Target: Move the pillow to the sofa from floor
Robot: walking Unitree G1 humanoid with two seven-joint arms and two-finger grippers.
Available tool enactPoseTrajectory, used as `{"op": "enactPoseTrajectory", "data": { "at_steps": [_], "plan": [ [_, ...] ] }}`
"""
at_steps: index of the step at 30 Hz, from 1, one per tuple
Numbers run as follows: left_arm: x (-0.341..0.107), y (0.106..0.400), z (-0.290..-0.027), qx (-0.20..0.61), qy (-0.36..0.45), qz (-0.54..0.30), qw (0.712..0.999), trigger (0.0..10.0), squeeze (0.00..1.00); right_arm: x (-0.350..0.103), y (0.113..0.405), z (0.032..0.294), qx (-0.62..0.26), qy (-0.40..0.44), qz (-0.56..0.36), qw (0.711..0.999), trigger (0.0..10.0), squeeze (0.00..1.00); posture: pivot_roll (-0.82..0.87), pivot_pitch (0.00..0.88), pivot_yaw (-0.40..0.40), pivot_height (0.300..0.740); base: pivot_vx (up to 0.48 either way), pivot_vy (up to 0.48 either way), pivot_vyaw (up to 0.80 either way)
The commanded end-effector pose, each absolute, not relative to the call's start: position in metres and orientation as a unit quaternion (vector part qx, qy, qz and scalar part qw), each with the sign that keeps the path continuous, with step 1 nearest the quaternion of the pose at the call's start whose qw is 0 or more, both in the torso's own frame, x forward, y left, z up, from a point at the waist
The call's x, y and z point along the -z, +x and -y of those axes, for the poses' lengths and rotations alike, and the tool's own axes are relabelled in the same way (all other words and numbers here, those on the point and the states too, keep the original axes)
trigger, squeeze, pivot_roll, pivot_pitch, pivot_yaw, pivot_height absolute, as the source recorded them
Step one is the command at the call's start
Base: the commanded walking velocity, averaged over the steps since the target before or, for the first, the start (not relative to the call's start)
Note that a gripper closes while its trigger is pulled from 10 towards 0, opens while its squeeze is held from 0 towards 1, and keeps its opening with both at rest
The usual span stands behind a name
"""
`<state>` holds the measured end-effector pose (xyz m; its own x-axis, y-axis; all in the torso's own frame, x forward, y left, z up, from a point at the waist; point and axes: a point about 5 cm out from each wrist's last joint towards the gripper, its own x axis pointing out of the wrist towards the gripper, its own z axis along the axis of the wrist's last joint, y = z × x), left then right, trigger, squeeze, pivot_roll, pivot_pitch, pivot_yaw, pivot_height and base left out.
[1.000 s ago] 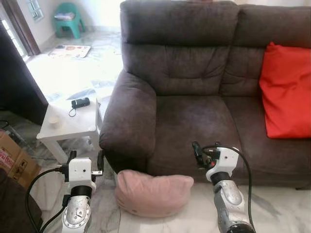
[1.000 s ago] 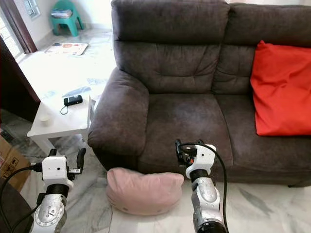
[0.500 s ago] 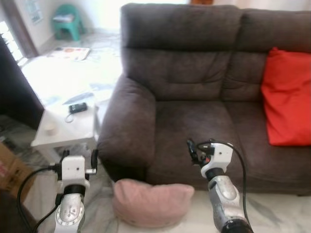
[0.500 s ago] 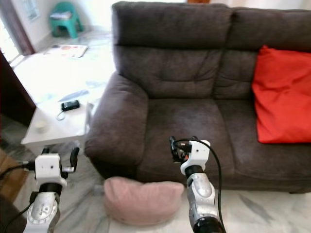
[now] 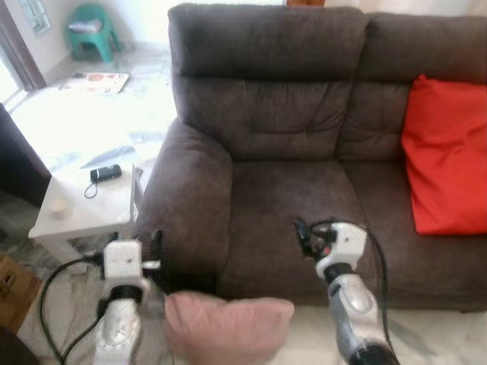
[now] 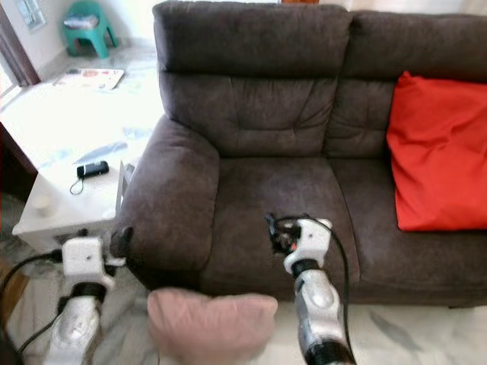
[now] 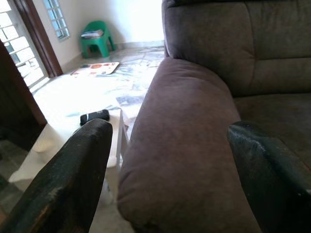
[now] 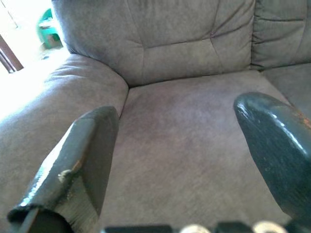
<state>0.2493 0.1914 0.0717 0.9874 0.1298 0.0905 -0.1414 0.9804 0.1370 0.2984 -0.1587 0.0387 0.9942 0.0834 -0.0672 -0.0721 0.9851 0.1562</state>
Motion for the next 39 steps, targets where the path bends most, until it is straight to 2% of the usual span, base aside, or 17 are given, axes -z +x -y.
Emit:
{"op": "enactPoseTrajectory", "data": {
  "at_steps": [1, 11, 18, 22, 32, 39],
  "plan": [
    [-0.0735, 0.2481, -0.1943, -0.07, 0.077, 0.04, 0.994, 10.0, 0.0, -0.0364, 0.2973, 0.1557, -0.043, 0.081, -0.042, 0.995, 10.0, 0.0, 0.1, 0.048, -0.044, 0.74, 0.0, 0.0, 0.0],
    [-0.0753, 0.249, -0.1953, -0.073, 0.074, 0.043, 0.994, 10.0, 0.0, -0.0358, 0.2978, 0.1554, -0.043, 0.08, -0.044, 0.995, 10.0, 0.0, 0.1, 0.048, -0.044, 0.74, 0.0, 0.0, 0.0],
    [-0.0756, 0.249, -0.195, -0.073, 0.074, 0.043, 0.994, 10.0, 0.0, -0.035, 0.2983, 0.1552, -0.042, 0.083, -0.048, 0.994, 10.0, 0.0, 0.1, 0.046, -0.044, 0.74, 0.258, 0.0, 0.0],
    [-0.0758, 0.2492, -0.1952, -0.073, 0.075, 0.044, 0.994, 10.0, 0.0, -0.0344, 0.2982, 0.1543, -0.045, 0.082, -0.05, 0.994, 10.0, 0.0, 0.1, 0.045, -0.045, 0.74, 0.269, 0.0, -0.75],
    [-0.0776, 0.2504, -0.1945, -0.073, 0.074, 0.047, 0.993, 10.0, 0.0, -0.0356, 0.2985, 0.1523, -0.049, 0.081, -0.045, 0.994, 10.0, 0.0, 0.1, 0.041, -0.045, 0.74, 0.271, 0.0, 0.0],
    [-0.0822, 0.2513, -0.1907, -0.061, 0.071, 0.056, 0.994, 10.0, 0.0, -0.035, 0.2976, 0.1492, -0.053, 0.082, -0.046, 0.994, 10.0, 0.0, 0.1, 0.045, -0.047, 0.74, 0.0, 0.0, 0.0]
  ]
}}
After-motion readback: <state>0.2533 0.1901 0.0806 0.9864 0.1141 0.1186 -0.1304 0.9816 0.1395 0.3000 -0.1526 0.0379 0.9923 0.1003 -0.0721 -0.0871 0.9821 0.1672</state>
